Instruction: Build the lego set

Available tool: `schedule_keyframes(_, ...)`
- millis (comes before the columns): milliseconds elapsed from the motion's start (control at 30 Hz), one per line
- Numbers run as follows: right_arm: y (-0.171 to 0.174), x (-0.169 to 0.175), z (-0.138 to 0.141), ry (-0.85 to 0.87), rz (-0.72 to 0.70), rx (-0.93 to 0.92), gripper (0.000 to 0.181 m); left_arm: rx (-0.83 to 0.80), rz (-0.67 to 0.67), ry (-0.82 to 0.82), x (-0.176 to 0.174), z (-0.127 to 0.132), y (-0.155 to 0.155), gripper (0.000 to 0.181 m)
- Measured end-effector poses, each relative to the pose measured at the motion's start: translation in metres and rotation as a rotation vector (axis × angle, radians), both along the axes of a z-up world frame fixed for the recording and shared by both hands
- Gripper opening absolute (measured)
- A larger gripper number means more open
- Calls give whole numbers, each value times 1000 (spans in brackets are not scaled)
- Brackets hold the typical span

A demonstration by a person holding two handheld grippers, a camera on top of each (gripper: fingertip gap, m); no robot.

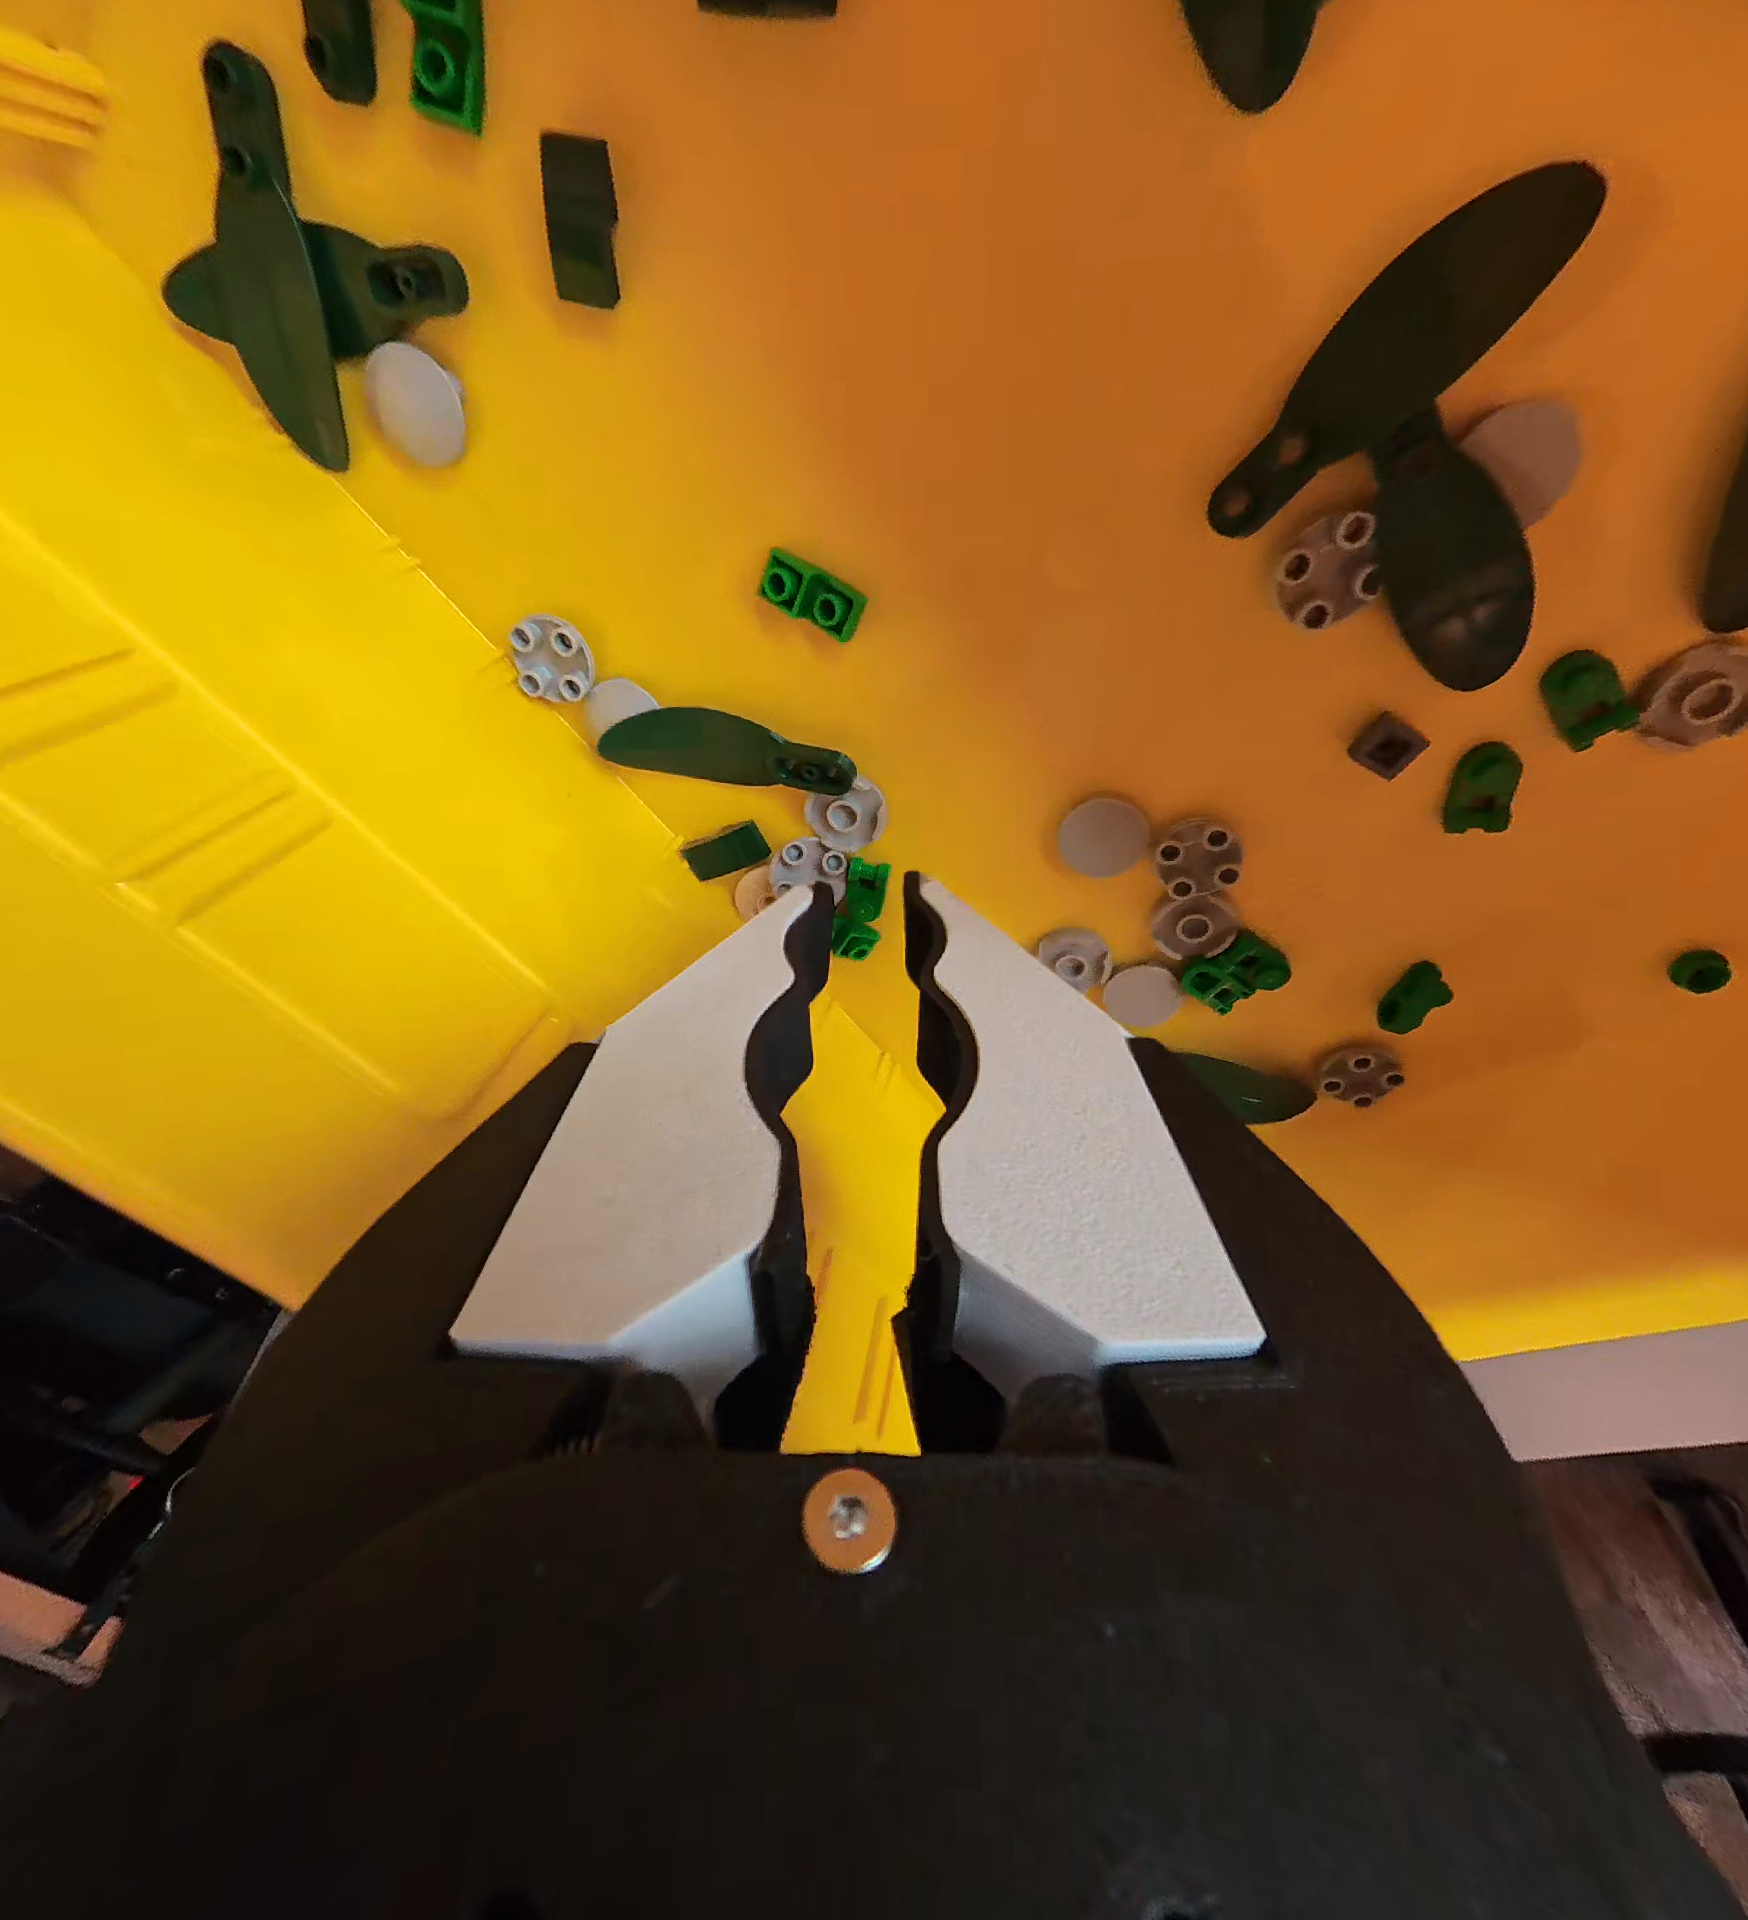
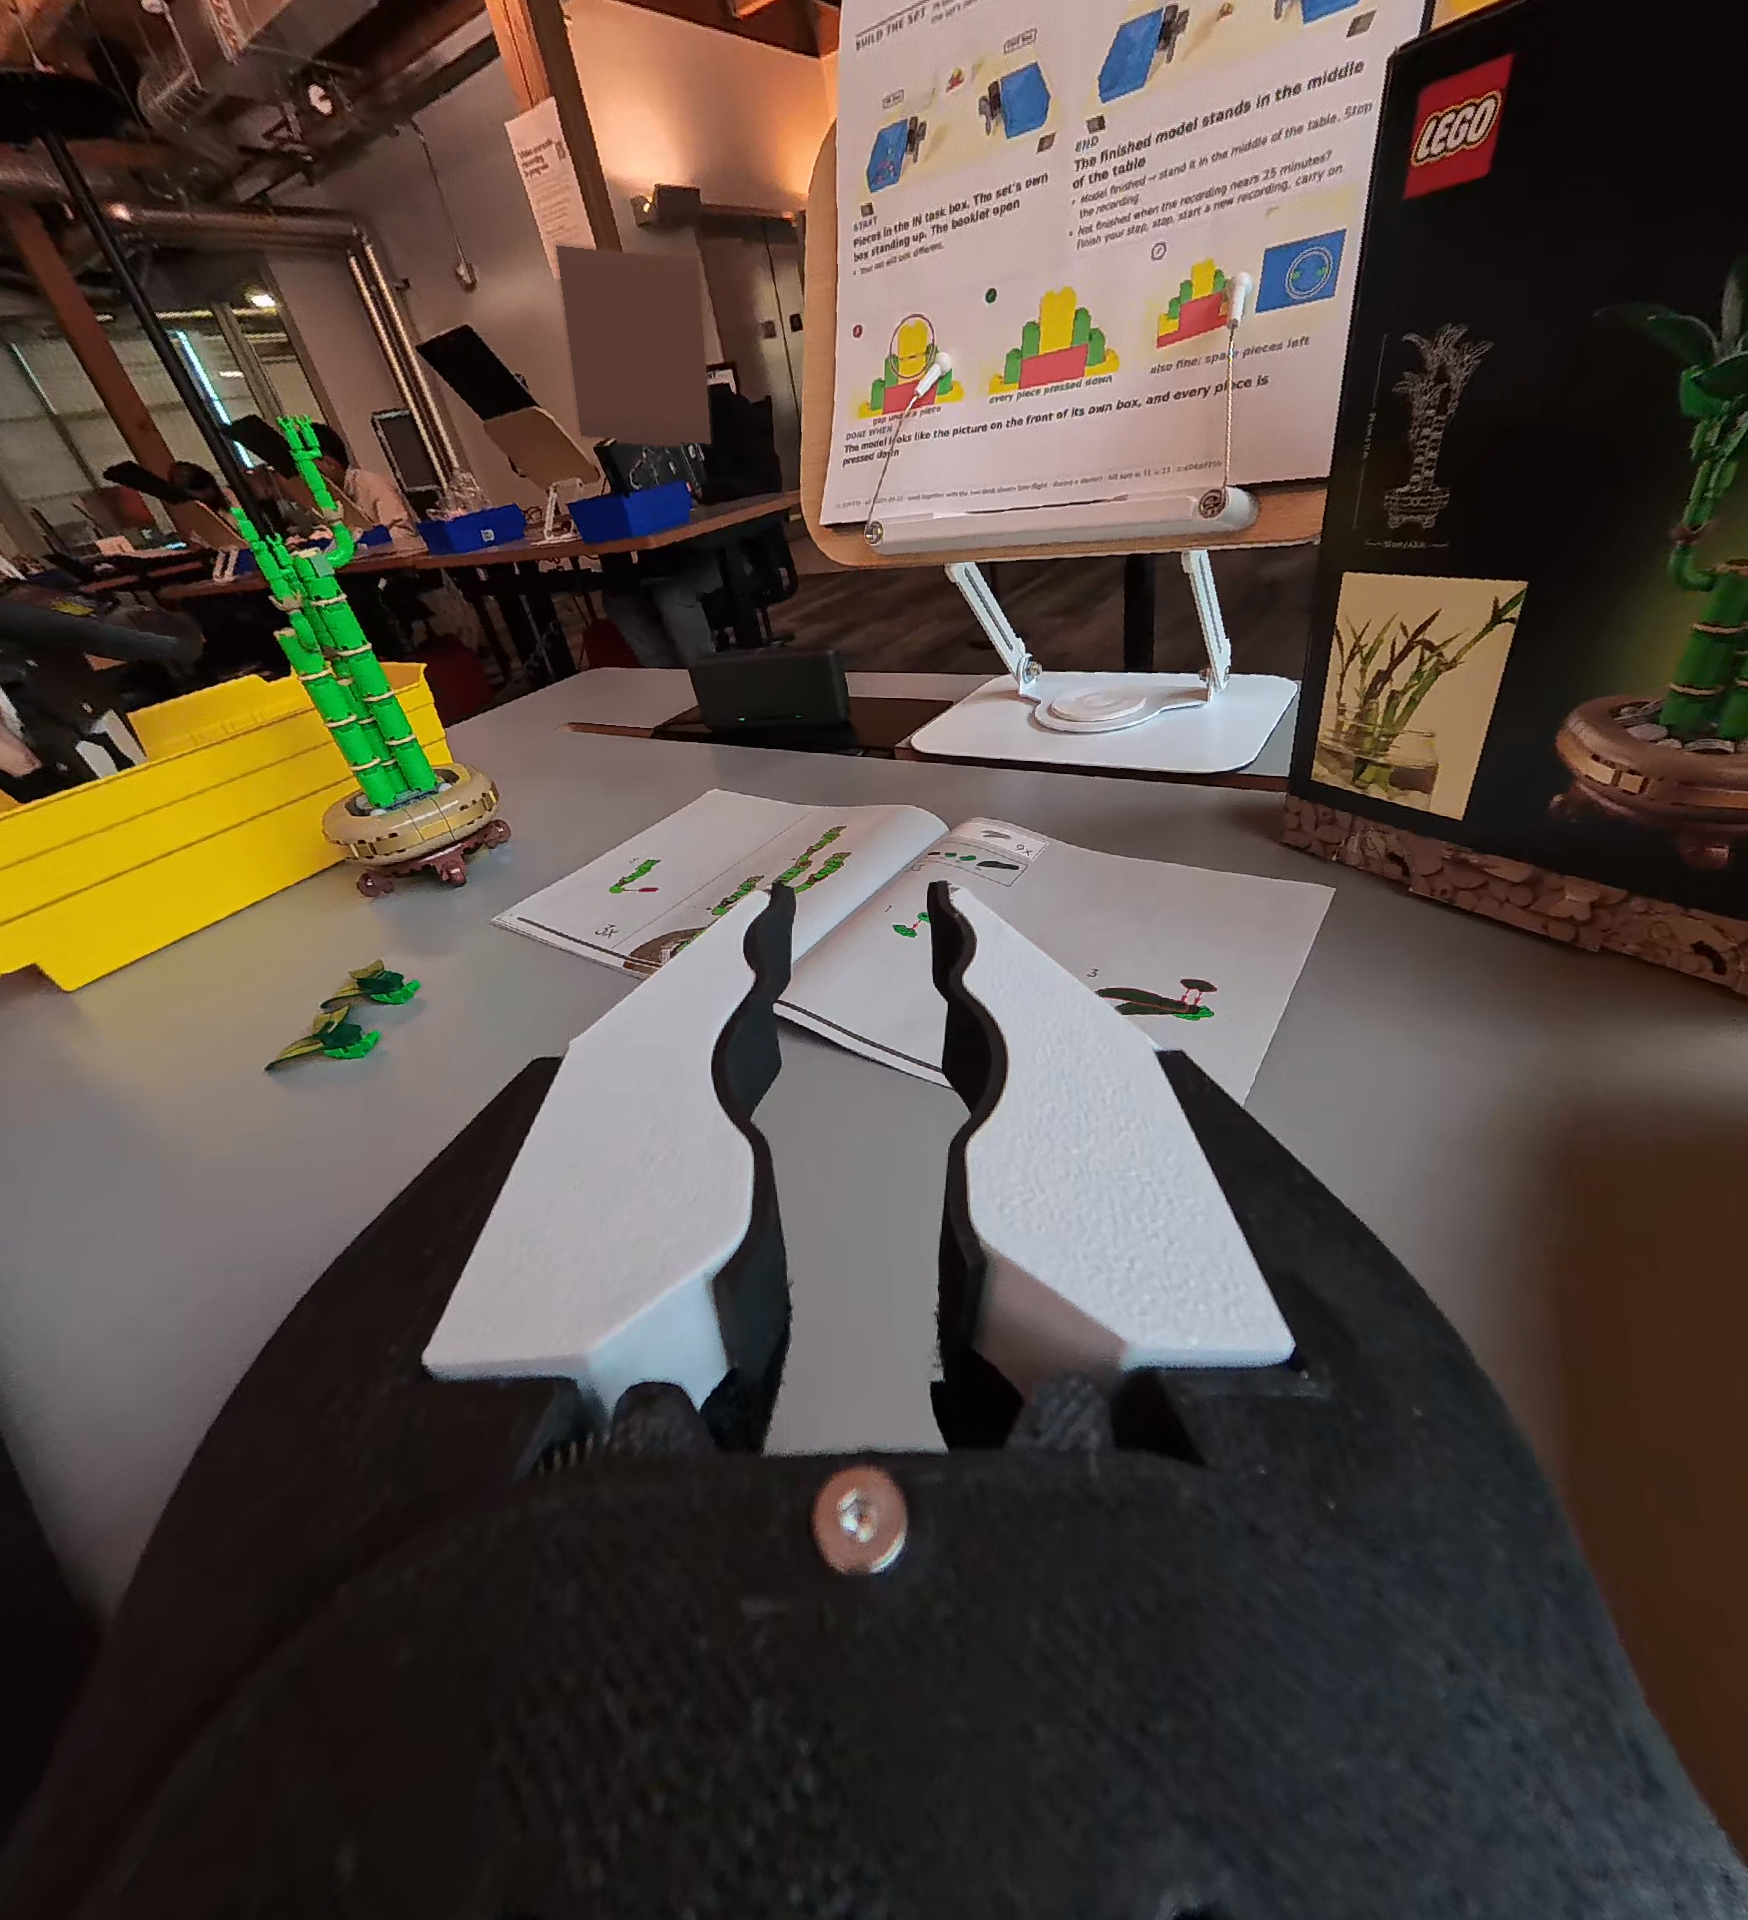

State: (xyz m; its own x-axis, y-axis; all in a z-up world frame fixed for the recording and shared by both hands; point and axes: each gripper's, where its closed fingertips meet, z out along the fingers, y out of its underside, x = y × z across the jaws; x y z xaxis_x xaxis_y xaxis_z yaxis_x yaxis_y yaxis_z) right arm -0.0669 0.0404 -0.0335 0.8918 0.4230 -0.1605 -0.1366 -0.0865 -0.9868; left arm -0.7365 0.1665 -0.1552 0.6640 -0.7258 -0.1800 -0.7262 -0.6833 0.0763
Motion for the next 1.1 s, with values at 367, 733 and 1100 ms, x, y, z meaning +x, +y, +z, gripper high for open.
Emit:
schedule_keyframes(367, 1, -4, -4, -1, 21, -17, 25, -67, 38, -28, -3, -8, -3, 10)
schedule_keyframes(733, 0, -5, -2, 13, 33, -16, 25, 17, 12, -8, -2, 4, 2, 4)
schedule_keyframes(1100, -3, -5, 4, 43, 44, -2, 25, 363, 9, -81, 33, 89, -40, 4)
